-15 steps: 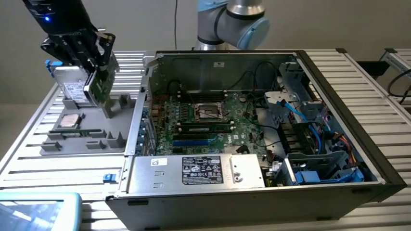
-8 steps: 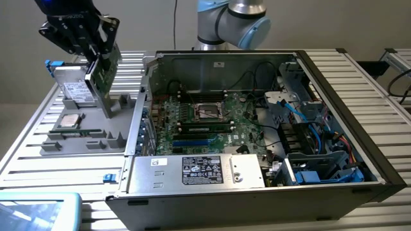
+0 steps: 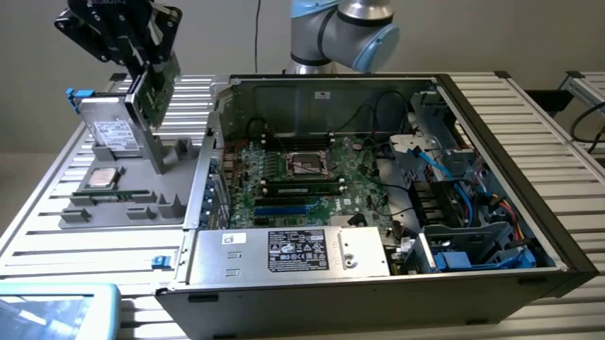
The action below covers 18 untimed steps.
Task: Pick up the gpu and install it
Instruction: 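Pick up the gpu and move the gpu toward the slot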
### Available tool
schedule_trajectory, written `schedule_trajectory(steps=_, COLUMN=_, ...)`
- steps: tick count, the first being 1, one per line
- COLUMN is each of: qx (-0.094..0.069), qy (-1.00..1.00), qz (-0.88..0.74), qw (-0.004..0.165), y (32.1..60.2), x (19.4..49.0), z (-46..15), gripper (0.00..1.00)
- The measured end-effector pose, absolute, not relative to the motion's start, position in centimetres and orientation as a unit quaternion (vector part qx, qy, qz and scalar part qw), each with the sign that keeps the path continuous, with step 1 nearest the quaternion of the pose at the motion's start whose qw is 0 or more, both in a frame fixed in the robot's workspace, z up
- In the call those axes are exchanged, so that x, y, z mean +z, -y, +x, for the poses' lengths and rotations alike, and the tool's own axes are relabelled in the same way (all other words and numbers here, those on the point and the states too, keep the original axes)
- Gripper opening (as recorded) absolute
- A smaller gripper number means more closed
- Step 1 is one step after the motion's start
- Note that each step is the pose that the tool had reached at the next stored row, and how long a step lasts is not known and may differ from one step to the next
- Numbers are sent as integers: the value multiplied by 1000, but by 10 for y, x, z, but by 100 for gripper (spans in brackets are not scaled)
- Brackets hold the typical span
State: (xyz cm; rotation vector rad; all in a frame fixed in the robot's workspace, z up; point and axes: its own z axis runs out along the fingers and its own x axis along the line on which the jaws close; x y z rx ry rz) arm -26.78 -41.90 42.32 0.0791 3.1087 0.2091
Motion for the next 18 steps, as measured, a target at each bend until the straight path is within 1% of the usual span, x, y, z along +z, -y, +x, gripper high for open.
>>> schedule_trajectory(steps=6, qx=67, qy=-997, qz=26, qw=4, y=423, x=437, z=-247, gripper=28)
schedule_trajectory(steps=11, qx=67, qy=-997, qz=26, qw=-4, y=425, x=440, z=-227, gripper=28)
schedule_trajectory(steps=18, qx=66, qy=-997, qz=28, qw=-21, y=427, x=440, z=-204, gripper=28)
